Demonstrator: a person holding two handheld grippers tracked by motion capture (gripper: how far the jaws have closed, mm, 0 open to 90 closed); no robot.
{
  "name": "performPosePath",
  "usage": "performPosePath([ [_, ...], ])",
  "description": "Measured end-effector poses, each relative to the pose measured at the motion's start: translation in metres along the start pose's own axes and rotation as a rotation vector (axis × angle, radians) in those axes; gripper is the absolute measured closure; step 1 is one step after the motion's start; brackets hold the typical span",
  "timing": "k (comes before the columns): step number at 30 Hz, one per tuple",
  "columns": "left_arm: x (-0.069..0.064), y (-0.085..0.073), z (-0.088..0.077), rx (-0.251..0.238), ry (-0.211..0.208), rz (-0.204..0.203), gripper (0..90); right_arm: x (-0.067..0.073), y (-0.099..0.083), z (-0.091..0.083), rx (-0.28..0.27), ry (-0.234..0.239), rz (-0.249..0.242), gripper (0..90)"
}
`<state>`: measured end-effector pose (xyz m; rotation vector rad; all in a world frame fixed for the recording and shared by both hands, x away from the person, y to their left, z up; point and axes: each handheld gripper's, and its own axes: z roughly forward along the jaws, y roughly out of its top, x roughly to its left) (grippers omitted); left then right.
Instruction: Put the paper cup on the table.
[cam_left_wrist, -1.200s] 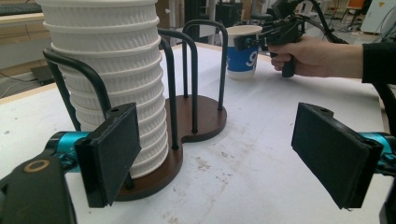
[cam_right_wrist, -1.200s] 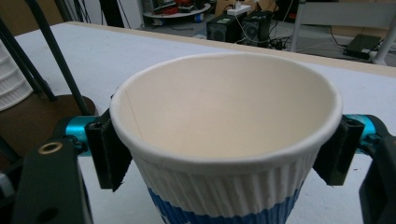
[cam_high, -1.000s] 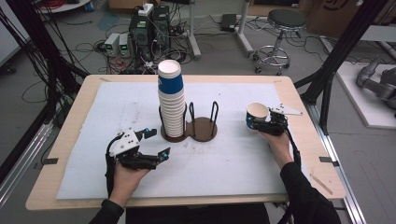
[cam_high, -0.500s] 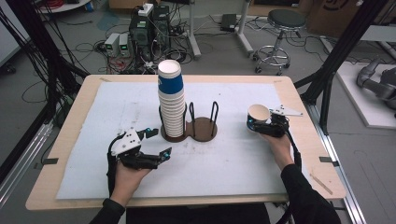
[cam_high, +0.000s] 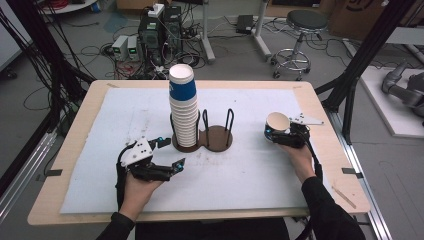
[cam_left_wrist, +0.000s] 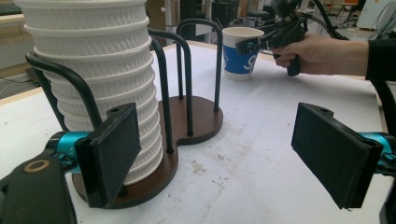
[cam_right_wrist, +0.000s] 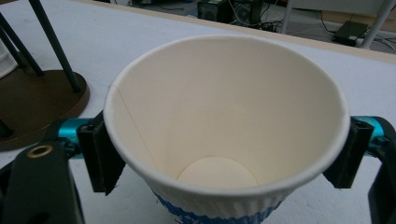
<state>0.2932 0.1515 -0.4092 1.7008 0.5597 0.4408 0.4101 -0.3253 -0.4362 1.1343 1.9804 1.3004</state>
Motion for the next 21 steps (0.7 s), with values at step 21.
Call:
performPosePath([
  [21, -0.0015, 0.0002, 0.0041, 0.009, -0.017, 0.001, 15.4, 0.0036, 0.0005, -0.0054, 0.038, -0.045, 0.000, 13.3],
])
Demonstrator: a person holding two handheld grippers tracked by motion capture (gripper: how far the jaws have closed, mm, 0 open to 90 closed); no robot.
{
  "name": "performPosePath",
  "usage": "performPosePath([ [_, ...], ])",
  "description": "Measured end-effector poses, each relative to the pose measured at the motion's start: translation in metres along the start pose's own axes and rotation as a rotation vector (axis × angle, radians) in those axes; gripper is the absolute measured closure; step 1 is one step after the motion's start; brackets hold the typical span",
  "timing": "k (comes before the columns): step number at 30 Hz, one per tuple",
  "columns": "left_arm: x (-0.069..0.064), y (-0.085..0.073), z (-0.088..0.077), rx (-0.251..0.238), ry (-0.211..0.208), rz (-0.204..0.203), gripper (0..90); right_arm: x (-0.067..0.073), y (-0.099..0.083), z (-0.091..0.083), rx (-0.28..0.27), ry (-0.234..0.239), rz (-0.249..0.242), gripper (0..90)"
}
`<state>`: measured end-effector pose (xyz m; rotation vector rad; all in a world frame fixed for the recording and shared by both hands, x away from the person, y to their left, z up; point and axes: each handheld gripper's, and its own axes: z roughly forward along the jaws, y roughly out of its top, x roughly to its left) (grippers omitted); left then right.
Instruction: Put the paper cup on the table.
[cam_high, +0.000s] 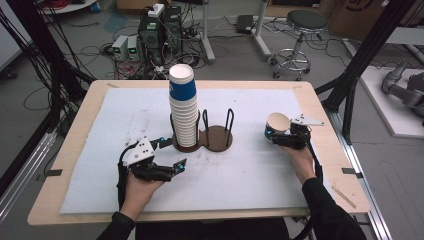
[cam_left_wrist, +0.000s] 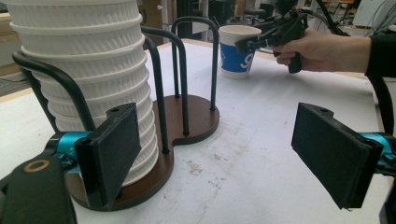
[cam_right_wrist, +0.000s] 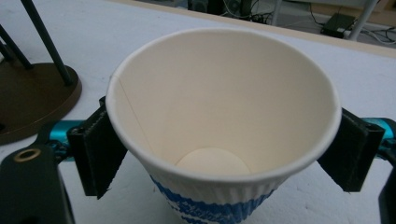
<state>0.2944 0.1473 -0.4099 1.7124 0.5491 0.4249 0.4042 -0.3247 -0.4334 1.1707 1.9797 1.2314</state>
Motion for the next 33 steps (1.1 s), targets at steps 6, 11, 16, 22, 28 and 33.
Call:
performPosePath([
  [6, 0.000, 0.001, 0.001, 0.002, -0.005, 0.003, 15.4, 0.002, -0.002, -0.004, 0.015, -0.017, -0.007, 13.3],
  [11, 0.000, 0.001, 0.002, -0.003, -0.009, 0.002, 15.5, 0.002, -0.003, -0.009, 0.024, -0.026, -0.004, 13.3],
  [16, 0.000, 0.001, 0.003, -0.002, -0.009, 0.003, 15.5, 0.003, -0.003, -0.015, 0.038, -0.038, 0.007, 13.3],
  [22, 0.000, 0.002, 0.003, -0.003, -0.011, 0.005, 15.5, 0.006, -0.005, -0.025, 0.057, -0.042, 0.007, 13.3],
  [28, 0.000, 0.002, 0.002, -0.006, -0.007, 0.002, 15.4, 0.008, -0.007, -0.038, 0.059, -0.028, 0.016, 13.3],
  [33, 0.000, 0.001, 0.002, -0.005, -0.006, 0.003, 15.4, 0.013, -0.007, -0.052, 0.035, 0.005, 0.031, 13.4],
])
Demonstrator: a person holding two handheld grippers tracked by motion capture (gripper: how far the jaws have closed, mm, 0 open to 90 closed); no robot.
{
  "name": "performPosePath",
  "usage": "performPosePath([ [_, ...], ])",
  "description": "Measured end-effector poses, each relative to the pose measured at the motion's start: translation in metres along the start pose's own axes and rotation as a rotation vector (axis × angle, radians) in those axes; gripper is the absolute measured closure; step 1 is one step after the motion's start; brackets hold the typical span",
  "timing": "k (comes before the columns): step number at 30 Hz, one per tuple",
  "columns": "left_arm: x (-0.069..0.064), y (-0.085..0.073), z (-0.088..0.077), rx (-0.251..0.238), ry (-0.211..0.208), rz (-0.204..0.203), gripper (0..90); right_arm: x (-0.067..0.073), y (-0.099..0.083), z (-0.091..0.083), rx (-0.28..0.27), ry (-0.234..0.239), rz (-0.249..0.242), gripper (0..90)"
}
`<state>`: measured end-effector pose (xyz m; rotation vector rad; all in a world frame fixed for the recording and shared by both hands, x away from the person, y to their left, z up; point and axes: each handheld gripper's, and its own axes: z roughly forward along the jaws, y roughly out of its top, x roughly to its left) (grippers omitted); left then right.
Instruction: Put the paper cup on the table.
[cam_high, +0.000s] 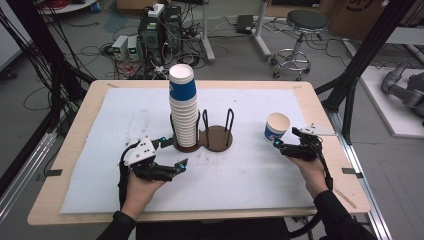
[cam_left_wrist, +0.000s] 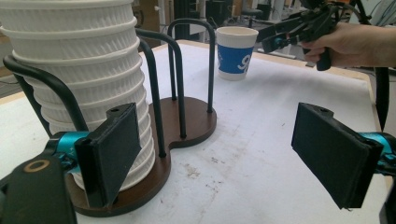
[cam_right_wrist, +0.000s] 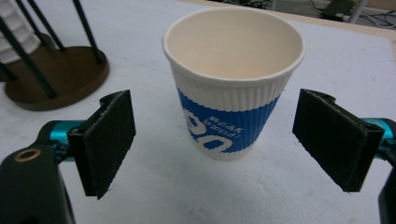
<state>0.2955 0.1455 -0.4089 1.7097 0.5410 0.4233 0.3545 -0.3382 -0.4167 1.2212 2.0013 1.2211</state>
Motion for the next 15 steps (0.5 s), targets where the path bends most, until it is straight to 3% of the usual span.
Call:
performPosePath([
  [6, 0.000, 0.000, -0.002, -0.001, 0.009, -0.003, 15.5, 0.010, 0.003, -0.012, -0.064, 0.054, 0.004, 13.4],
  [15, -0.002, 0.002, -0.003, -0.001, 0.024, -0.002, 15.5, 0.039, 0.016, -0.025, -0.159, 0.178, -0.085, 13.5],
])
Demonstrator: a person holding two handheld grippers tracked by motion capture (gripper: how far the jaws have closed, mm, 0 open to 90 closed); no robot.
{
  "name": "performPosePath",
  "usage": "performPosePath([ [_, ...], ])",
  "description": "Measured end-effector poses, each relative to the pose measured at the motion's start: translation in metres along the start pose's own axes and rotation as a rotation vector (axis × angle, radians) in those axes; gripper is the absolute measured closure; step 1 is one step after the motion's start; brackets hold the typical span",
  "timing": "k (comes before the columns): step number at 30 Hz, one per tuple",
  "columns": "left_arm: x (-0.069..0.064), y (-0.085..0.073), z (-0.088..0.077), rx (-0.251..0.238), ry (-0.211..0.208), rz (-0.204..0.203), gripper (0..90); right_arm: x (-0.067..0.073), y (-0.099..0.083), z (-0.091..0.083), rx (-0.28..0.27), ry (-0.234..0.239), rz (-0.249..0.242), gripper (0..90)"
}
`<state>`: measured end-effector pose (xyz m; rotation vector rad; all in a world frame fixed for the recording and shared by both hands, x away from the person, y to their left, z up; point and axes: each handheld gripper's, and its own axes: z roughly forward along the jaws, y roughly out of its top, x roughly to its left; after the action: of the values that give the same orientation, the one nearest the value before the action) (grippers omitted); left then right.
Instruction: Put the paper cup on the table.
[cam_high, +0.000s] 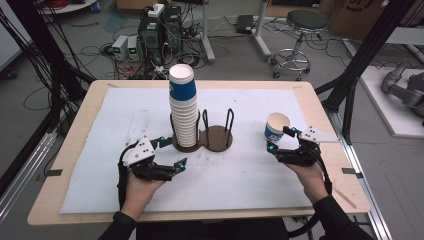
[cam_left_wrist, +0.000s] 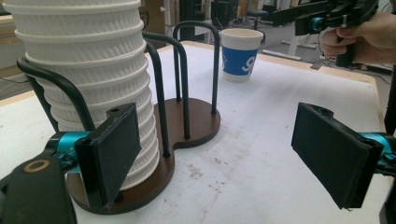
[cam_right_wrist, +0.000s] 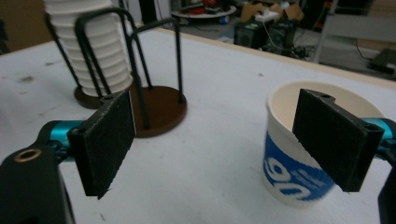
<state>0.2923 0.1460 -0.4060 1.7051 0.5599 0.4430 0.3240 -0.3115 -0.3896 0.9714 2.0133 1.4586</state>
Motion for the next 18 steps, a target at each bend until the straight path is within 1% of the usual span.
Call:
performPosePath([
  [2, -0.001, 0.000, 0.000, 0.000, 0.004, 0.004, 15.5, 0.005, 0.003, -0.001, -0.013, 0.024, -0.017, 13.5],
  [4, -0.001, 0.001, 0.000, -0.001, 0.006, 0.003, 15.4, 0.009, 0.005, -0.002, -0.033, 0.053, -0.022, 13.5],
  [6, -0.001, 0.001, 0.000, -0.006, 0.006, 0.002, 15.5, 0.012, 0.007, -0.002, -0.045, 0.074, -0.031, 13.5],
  [8, -0.001, 0.002, 0.000, -0.009, 0.000, 0.006, 15.5, 0.014, 0.008, -0.002, -0.049, 0.105, -0.029, 13.5],
  [10, -0.001, 0.003, -0.001, -0.011, -0.004, 0.009, 15.5, 0.014, 0.009, 0.000, -0.053, 0.123, -0.039, 13.5],
  [12, -0.001, 0.003, -0.001, -0.014, -0.006, 0.015, 15.4, 0.015, 0.010, 0.002, -0.043, 0.148, -0.032, 13.5],
  [15, 0.000, 0.003, -0.002, -0.012, -0.015, 0.016, 15.4, 0.015, 0.010, 0.003, -0.046, 0.182, -0.038, 13.5],
  [18, -0.001, 0.003, -0.003, -0.014, -0.021, 0.020, 15.4, 0.016, 0.011, 0.004, -0.046, 0.201, -0.034, 13.6],
])
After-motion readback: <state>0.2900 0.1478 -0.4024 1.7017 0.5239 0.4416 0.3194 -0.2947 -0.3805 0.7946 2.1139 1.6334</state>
